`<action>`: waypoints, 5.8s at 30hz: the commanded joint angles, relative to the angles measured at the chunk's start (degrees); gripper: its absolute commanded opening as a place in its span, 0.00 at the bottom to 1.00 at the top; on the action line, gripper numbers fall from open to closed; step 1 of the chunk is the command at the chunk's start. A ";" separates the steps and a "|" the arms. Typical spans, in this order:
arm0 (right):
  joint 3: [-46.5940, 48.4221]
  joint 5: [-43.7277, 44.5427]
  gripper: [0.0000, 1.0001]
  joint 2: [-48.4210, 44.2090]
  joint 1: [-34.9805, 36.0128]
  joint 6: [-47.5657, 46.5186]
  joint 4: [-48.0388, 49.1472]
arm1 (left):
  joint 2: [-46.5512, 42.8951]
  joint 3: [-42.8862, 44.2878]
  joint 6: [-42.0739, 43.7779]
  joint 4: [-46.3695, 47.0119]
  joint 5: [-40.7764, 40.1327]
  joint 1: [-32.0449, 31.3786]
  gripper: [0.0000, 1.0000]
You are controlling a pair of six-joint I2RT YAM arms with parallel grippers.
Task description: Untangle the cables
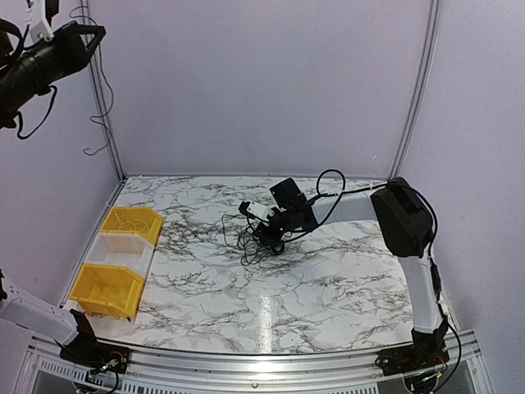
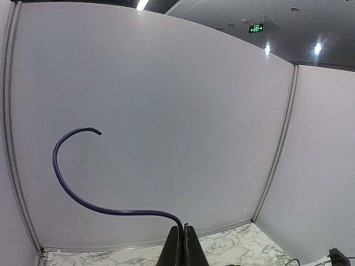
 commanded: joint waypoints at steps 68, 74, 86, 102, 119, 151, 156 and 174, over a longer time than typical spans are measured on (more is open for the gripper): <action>-35.56 -15.10 0.66 -43.72 -19.80 -7.25 -5.38 | 14.25 -54.66 -10.32 17.56 13.40 38.61 0.00; -35.48 -15.11 0.66 -43.30 -19.80 -7.73 -5.74 | 19.60 -56.18 -12.94 19.19 17.18 42.36 0.00; -34.93 -15.22 0.65 -42.23 -19.72 -8.75 -6.89 | 25.24 -54.97 -14.39 17.23 20.24 44.65 0.22; -34.27 -15.42 0.65 -41.48 -19.42 -9.71 -8.00 | 4.78 -62.65 -12.70 12.70 22.34 42.21 0.45; -33.98 -14.90 0.65 -40.54 -17.98 -10.22 -8.70 | 25.15 -53.15 -10.24 8.52 9.03 24.78 0.53; -33.17 -14.68 0.65 -39.43 -17.13 -10.95 -10.21 | 38.37 -44.76 -14.18 7.26 -1.72 21.97 0.06; -33.10 -14.40 0.64 -39.32 -16.83 -11.08 -10.30 | 39.25 -45.37 -14.77 7.13 -1.87 21.98 0.24; -33.11 -13.52 0.64 -38.71 -16.15 -11.72 -10.46 | 33.52 -44.19 -12.67 4.25 -2.72 20.80 0.00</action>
